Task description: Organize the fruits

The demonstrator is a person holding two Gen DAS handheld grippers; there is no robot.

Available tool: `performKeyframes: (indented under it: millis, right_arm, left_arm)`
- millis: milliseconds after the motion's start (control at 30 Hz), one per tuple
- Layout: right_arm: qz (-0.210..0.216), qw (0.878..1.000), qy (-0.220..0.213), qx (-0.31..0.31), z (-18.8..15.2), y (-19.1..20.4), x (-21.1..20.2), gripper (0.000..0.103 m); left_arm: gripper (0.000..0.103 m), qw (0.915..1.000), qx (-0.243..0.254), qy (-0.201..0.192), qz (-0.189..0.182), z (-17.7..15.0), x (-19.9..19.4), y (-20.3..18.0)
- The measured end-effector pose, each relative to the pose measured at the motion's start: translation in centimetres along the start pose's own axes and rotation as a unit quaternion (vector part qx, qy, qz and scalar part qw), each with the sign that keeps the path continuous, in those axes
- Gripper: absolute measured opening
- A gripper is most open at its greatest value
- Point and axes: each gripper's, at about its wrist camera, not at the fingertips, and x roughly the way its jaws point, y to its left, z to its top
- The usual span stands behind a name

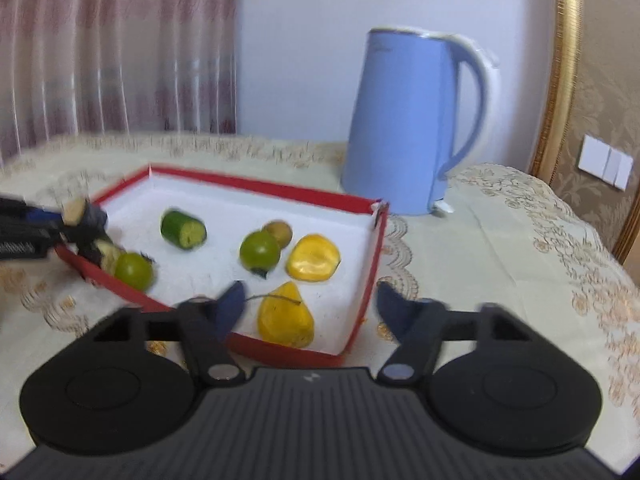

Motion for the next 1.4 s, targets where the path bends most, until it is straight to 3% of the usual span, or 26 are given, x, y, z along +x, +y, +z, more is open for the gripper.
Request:
performKeyframes:
  millis: [67,100,267,300,367,433,500,567,667,900,1100,1200,1400]
  right_arm:
    - [0.009,1.000,0.007,-0.006,0.2,0.7,0.8,0.055]
    - [0.013,1.000,0.013,-0.006,0.3,1.0,1.1,0.048]
    - [0.008,1.000,0.029,-0.007,-0.1,1.1,2.4,0.047]
    - [0.006,1.000,0.028,-0.003,-0.1,0.9,2.4,0.050]
    - [0.005,1.000,0.019,0.003,0.0,0.6,1.9,0.058]
    - [0.018,1.000,0.002,0.012,0.1,0.5,0.9,0.073]
    - [0.025,0.999,-0.015,0.013,0.2,0.7,-0.1,0.090]
    - [0.032,0.999,-0.031,0.019,0.3,0.7,-1.0,0.096]
    - [0.042,0.997,-0.045,0.040,0.2,0.4,-2.1,0.099]
    - [0.035,0.994,-0.071,0.081,-1.5,-1.1,-3.9,0.103]
    - [0.004,0.992,-0.060,0.111,-3.5,-3.2,-4.2,0.103]
    - [-0.009,0.991,-0.060,0.121,-4.4,-3.9,-4.3,0.103]
    - [-0.006,0.986,-0.058,0.158,-5.4,-4.9,-3.9,0.103]
  left_arm:
    - [0.032,1.0000,0.002,-0.003,0.000,-0.1,-0.2,0.0]
    - [0.032,1.0000,0.002,-0.005,-0.002,-0.1,-0.4,0.0]
    - [0.032,0.9999,0.010,-0.007,-0.002,-0.1,-0.6,-0.1]
    - [0.034,0.9999,0.009,-0.006,-0.002,-0.1,-0.6,0.0]
    - [0.047,0.9999,0.008,-0.007,0.000,-0.2,-0.7,0.1]
    - [0.068,0.9999,0.006,-0.013,0.007,-0.3,-0.8,0.2]
    - [0.071,0.9998,0.005,-0.018,0.011,-0.2,-1.0,0.3]
    - [0.074,0.9998,0.003,-0.018,0.011,-0.1,-1.2,0.3]
    - [0.088,0.9996,0.007,-0.025,0.015,0.0,-1.8,0.1]
    - [0.092,0.9990,0.010,-0.033,0.028,-0.1,-2.8,-0.1]
    - [0.092,0.9985,0.002,-0.028,0.046,-0.7,-3.5,0.6]
    - [0.098,0.9978,0.000,-0.025,0.062,-1.1,-4.1,0.9]
    - [0.103,0.9965,-0.005,-0.021,0.081,-1.7,-5.1,1.0]
